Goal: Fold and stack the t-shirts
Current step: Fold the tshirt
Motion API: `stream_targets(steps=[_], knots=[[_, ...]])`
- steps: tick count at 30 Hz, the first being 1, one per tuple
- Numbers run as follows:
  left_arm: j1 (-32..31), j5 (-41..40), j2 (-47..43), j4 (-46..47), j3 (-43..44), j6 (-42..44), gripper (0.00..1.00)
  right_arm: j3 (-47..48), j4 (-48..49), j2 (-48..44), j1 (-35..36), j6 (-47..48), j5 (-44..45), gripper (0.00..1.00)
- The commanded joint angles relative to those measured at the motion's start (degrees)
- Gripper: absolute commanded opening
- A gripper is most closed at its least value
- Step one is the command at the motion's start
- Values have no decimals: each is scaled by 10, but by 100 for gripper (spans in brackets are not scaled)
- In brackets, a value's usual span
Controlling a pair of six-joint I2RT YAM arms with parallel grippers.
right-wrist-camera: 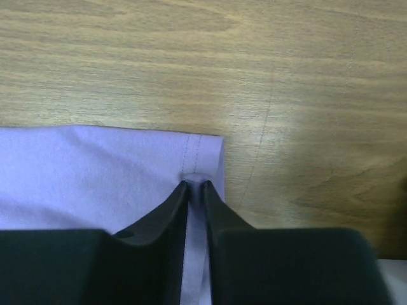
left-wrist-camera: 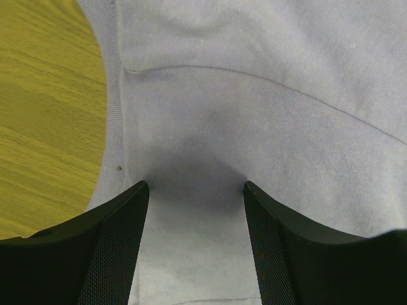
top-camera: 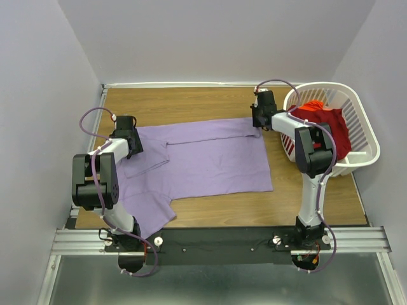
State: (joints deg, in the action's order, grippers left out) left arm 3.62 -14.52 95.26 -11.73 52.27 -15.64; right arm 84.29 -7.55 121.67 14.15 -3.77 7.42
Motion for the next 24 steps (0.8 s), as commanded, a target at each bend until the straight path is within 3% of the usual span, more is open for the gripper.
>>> stream_targets(steps=[1,2,5,16,17,19,24], knots=[[-3,-7,7,-3,0,6,70,11,-6,12,-4,7,2,18],[-3,-7,8,-3,1,7,70,12,-6,11,-4,10,10,10],[-3,-8,8,-3,0,6,70,18,-6,11,-4,19,27,2],[-4,-10,12,-6,1,8,70,34,-6,15,-4,64,58,3],[-4,-10,12,-6,2,7,70,36,-8,16,-4,67,50,14],[-4,-10,12,-5,2,8,69,33,-17,15,-4,61,36,23],[-5,-9,12,-6,1,8,70,7,-33,-21,-4,39,-12,39]])
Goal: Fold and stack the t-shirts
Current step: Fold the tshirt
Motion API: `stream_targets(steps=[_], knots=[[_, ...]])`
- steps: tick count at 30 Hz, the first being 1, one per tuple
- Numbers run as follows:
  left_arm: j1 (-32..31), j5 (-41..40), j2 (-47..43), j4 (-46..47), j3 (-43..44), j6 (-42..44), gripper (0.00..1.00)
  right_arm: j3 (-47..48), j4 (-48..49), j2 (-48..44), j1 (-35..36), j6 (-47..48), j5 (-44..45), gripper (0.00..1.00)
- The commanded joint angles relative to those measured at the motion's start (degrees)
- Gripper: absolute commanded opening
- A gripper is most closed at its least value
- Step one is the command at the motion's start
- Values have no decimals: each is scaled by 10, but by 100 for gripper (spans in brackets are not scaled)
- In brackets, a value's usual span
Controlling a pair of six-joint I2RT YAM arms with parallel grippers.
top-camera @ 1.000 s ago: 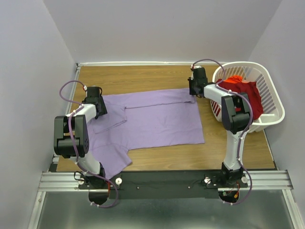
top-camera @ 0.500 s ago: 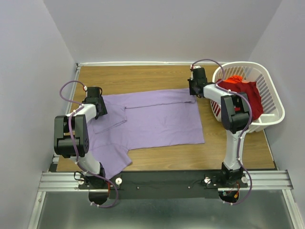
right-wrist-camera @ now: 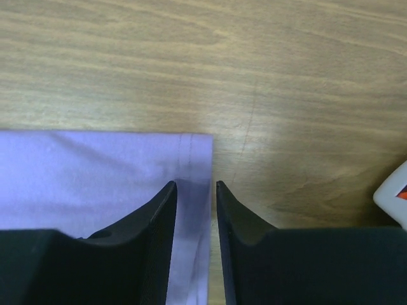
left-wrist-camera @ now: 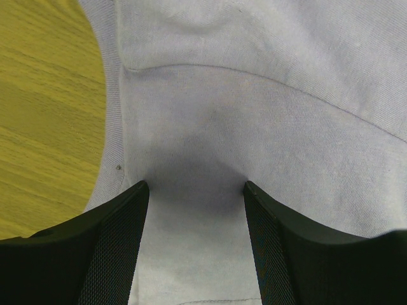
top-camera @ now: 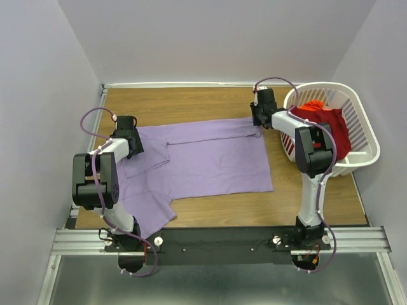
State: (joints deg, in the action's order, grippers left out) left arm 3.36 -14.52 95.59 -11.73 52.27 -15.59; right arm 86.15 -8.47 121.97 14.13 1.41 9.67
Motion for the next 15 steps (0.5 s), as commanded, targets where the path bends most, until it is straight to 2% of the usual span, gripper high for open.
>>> stream_targets(steps=[1,7,9,15], knots=[[-3,-8,8,-6,2,8,69,-16,-25,-44,-4,-12,-43,40],[-3,-7,6,-7,3,8,70,-57,-30,-87,-3,-80,-123,40],[-3,-9,5,-7,3,8,70,-69,-30,-89,-3,-96,-140,36],[-3,-11,5,-8,0,8,70,-121,-29,-81,-3,-117,-115,25]])
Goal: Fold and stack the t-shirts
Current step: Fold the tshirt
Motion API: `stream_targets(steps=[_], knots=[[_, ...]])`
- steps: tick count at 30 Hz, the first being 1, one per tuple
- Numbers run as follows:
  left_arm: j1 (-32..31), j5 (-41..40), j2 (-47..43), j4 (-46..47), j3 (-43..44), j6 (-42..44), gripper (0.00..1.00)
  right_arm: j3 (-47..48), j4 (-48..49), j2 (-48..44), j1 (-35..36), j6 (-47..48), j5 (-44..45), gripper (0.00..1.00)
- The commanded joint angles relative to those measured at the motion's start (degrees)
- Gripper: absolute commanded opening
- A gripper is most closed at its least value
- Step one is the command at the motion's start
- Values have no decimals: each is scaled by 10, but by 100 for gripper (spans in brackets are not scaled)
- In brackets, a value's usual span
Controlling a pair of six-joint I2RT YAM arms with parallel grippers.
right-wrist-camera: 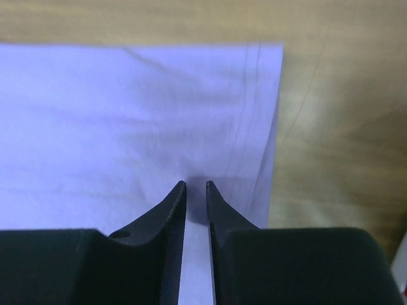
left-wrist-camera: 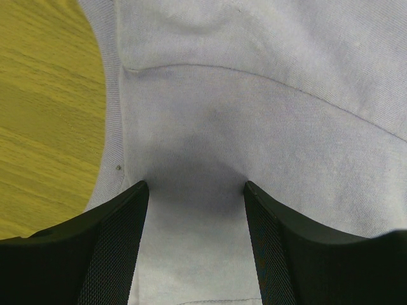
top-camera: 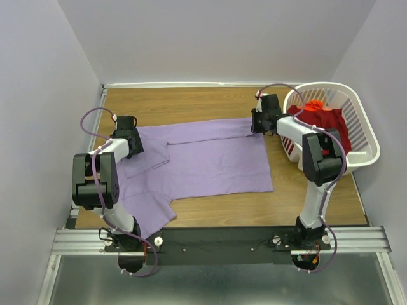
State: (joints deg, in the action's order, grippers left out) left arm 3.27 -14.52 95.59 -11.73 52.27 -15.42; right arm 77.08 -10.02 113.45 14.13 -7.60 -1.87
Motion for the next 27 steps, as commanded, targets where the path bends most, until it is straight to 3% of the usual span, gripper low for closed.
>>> stream_targets(steps=[1,8,13,20,24,27], knots=[[-2,-12,5,-9,0,7,70,-37,-14,5,-3,-27,10,24],[-1,-12,6,-13,3,5,70,-62,-14,0,-6,-17,148,23],[-2,4,-1,-7,7,6,70,-39,-14,-6,-6,-4,181,25],[16,29,-82,27,16,-29,70,8,-14,-23,-6,3,123,43],[44,51,-101,57,36,-58,69,41,-11,-23,-7,-2,32,43],[50,69,-64,57,72,-63,68,72,-8,-3,-6,-13,-1,43]])
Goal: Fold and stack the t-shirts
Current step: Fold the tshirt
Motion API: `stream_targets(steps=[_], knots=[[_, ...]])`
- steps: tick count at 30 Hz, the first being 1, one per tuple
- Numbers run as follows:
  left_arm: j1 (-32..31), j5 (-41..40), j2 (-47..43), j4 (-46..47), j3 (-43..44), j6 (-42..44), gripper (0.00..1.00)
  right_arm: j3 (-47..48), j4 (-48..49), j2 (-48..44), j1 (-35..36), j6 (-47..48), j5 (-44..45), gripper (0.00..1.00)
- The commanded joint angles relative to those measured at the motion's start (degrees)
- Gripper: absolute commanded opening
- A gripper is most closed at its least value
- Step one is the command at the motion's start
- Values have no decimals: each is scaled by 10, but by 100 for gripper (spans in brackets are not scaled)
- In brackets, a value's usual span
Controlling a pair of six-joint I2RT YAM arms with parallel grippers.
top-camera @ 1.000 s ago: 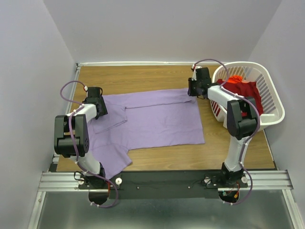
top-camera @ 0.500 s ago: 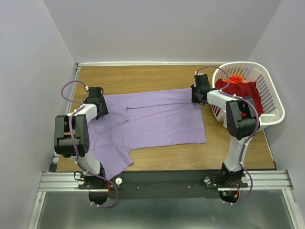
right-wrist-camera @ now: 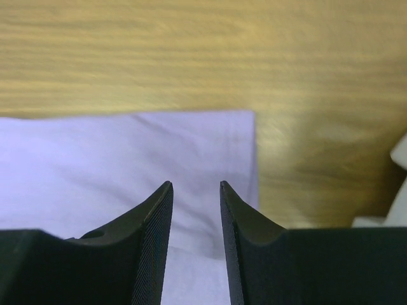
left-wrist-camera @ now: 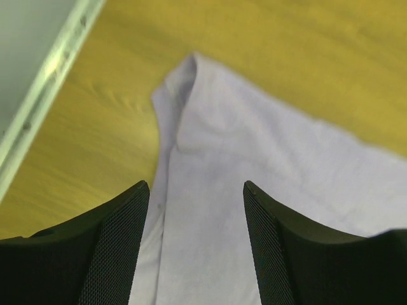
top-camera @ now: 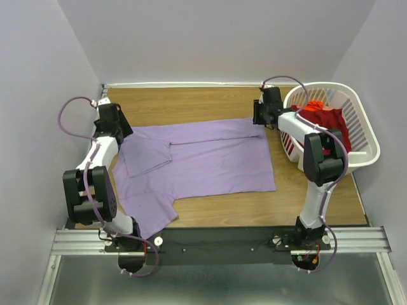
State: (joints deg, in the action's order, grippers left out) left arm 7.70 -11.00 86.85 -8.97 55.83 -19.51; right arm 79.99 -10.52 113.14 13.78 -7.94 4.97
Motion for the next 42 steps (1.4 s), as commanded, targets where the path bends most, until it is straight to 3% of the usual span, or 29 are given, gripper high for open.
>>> stream_targets(steps=[1,8,24,33,38,42], knots=[[6,47,36,28,45,-29,68,50,-4,13,-2,-13,-74,43],[8,64,150,30,100,-42,65,84,0,73,-3,-14,-62,43],[40,81,283,14,192,-50,63,111,5,168,-62,-56,-70,42],[35,104,361,-24,331,-43,62,219,-9,228,-65,-38,-81,43],[35,92,324,-31,369,-53,63,263,-13,218,-66,-30,-120,48],[31,75,250,-25,333,-60,63,254,-12,175,-64,-30,-153,53]])
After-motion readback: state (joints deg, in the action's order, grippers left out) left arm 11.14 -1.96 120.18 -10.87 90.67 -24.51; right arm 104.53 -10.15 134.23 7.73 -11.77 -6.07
